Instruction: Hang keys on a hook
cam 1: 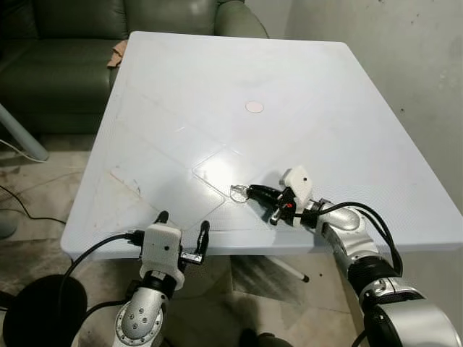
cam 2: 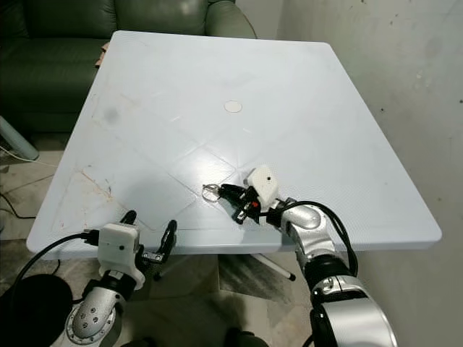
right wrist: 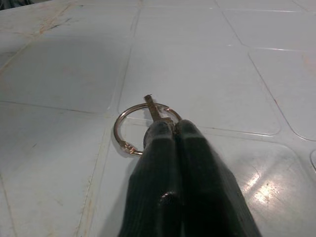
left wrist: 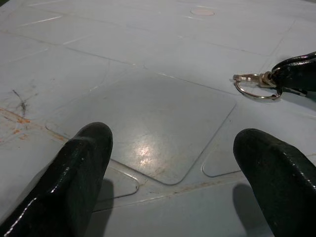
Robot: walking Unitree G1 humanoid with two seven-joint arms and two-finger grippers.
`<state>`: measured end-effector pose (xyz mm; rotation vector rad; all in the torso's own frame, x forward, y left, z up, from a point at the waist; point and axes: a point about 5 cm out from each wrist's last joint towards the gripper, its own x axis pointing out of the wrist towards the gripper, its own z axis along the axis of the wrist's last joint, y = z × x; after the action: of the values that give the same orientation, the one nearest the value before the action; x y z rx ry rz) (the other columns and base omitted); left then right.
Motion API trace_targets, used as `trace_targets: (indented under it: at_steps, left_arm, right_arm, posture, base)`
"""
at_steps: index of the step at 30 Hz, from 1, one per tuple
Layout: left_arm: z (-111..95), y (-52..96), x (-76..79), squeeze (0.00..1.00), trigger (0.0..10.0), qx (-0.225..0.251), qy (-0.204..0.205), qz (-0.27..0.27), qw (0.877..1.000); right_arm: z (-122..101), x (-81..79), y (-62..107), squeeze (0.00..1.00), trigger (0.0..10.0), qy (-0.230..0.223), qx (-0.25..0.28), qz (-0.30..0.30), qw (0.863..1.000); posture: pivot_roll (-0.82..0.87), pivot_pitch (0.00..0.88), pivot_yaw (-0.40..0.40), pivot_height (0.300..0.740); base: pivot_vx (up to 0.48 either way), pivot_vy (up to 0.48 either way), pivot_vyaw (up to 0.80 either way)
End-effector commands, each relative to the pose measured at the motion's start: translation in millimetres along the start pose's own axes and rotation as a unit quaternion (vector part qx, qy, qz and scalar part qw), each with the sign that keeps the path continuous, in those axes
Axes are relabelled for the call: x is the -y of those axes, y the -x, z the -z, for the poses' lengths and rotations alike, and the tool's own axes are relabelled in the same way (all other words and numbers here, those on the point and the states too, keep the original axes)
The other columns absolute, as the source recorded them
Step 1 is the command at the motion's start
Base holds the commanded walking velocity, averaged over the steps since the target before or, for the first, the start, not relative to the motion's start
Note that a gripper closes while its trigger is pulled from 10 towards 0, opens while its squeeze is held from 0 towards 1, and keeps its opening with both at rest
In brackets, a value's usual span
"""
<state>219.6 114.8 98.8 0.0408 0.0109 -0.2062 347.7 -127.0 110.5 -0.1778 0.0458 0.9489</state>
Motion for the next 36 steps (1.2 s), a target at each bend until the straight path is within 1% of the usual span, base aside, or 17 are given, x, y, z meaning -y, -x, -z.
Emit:
trace_targets:
  at_steps: [1,10,11,12,14,16,17,20,22,23,24,25,29,30,32,34,36]
  left_arm:
    - [-1.2,2.6,-1.4,0.00,10.0,-0.001,-0.003,-0.006,1.000]
    - [-1.2,2.5,-1.0,0.00,10.0,-0.001,-0.003,-0.006,1.000]
    - [-1.6,0.5,-2.4,0.00,10.0,0.001,-0.004,-0.011,1.000]
    - [-1.7,-0.5,-2.7,0.00,10.0,0.002,-0.004,-0.012,1.000]
    - [-2.6,-2.9,-2.2,0.00,10.0,0.005,-0.004,-0.012,1.000]
    - [-3.3,-4.1,-1.5,0.00,10.0,0.007,-0.003,-0.010,1.000]
    - [-4.0,-5.6,-0.8,0.00,10.0,0.009,-0.003,-0.009,1.000]
    - [-4.5,-8.4,-2.7,0.00,10.0,0.011,-0.004,-0.017,1.000]
    - [-6.1,-10.7,-5.8,0.00,10.0,0.015,0.011,-0.028,0.999]
    - [-6.9,-11.4,-7.1,0.00,10.0,0.016,0.015,-0.031,0.999]
    - [-9.0,-13.5,-11.7,0.00,10.0,0.020,0.023,-0.042,0.999]
    - [-10.8,-14.7,-15.1,0.00,10.0,0.023,0.030,-0.049,0.998]
    - [-15.6,-19.4,-26.8,0.00,10.0,0.034,0.034,-0.065,0.997]
    - [-18.0,-21.6,-33.1,0.00,10.0,0.039,0.036,-0.075,0.996]
    - [-22.1,-25.1,-42.6,0.00,10.0,0.048,0.038,-0.089,0.994]
    - [-26.5,-27.7,-48.8,0.00,10.0,0.057,0.031,-0.093,0.994]
    - [-33.3,-31.1,-57.9,0.00,10.0,0.070,0.011,-0.100,0.992]
  right_arm:
    - [2.0,0.5,0.2,0.00,0.0,-0.005,-0.004,0.003,1.000]
    - [0.4,2.0,0.1,0.00,0.0,-0.018,0.007,0.014,1.000]
    - [-6.9,4.6,-0.8,0.00,0.0,-0.075,0.068,0.039,0.994]
    - [-8.8,5.2,-0.6,0.00,0.0,-0.095,0.090,0.046,0.990]
    - [-8.3,4.3,-0.2,0.00,0.0,-0.123,0.110,0.055,0.985]
    - [-7.4,3.9,0.1,0.00,0.0,-0.132,0.115,0.064,0.982]
    - [-7.8,3.4,0.4,0.00,0.0,-0.148,0.128,0.070,0.978]
    - [-11.5,5.7,1.9,0.00,0.0,-0.162,0.149,0.093,0.971]
    - [-15.0,7.3,3.4,0.00,0.0,-0.162,0.157,0.103,0.969]
    - [-16.0,7.8,3.9,0.00,0.6,-0.158,0.157,0.106,0.969]
    - [-20.0,11.5,6.6,0.00,9.2,-0.147,0.160,0.128,0.968]
    - [-22.8,14.4,8.2,0.00,10.0,-0.137,0.159,0.144,0.967]
    - [-31.5,21.3,13.0,0.00,10.0,-0.112,0.164,0.188,0.962]
    - [-33.5,21.9,13.9,0.00,10.0,-0.105,0.163,0.197,0.961]
    - [-36.6,19.4,14.6,0.00,10.0,-0.091,0.164,0.194,0.963]
    - [-39.5,18.4,16.5,0.00,10.0,-0.076,0.168,0.208,0.961]
    - [-48.2,20.7,22.0,0.00,10.0,-0.055,0.183,0.253,0.948]
  posture:
    - [0.08,0.195,-0.064,0.740]
    - [0.09,0.195,-0.065,0.740]
    - [0.08,0.188,-0.069,0.740]
    - [0.08,0.185,-0.069,0.740]
    - [0.08,0.181,-0.069,0.740]
    - [0.08,0.177,-0.068,0.740]
    - [0.08,0.175,-0.068,0.740]
    - [0.07,0.164,-0.068,0.740]
    - [0.07,0.158,-0.069,0.740]
    - [0.07,0.157,-0.068,0.740]
    - [0.06,0.152,-0.068,0.740]
    - [0.06,0.152,-0.068,0.740]
    - [0.05,0.133,-0.070,0.740]
    - [0.05,0.123,-0.069,0.740]
    - [0.05,0.112,-0.069,0.740]
    - [0.05,0.105,-0.069,0.740]
    - [0.04,0.095,-0.066,0.740]
  base:
    - [0.000,0.000,0.00]
    - [0.000,0.000,0.00]
    - [0.000,0.000,0.00]
    - [0.000,0.000,0.00]
    - [0.000,0.000,0.00]
    - [0.000,0.000,0.00]
    - [0.000,0.000,0.00]
    - [0.000,0.000,0.00]
    - [0.000,0.000,0.00]
    - [0.000,0.000,0.00]
    - [0.000,0.000,0.00]
    - [0.000,0.000,0.00]
    - [0.000,0.000,0.00]
    - [0.000,0.000,0.00]
    - [0.000,0.000,0.00]
    - [0.000,0.000,0.00]
    - [0.000,0.000,0.00]
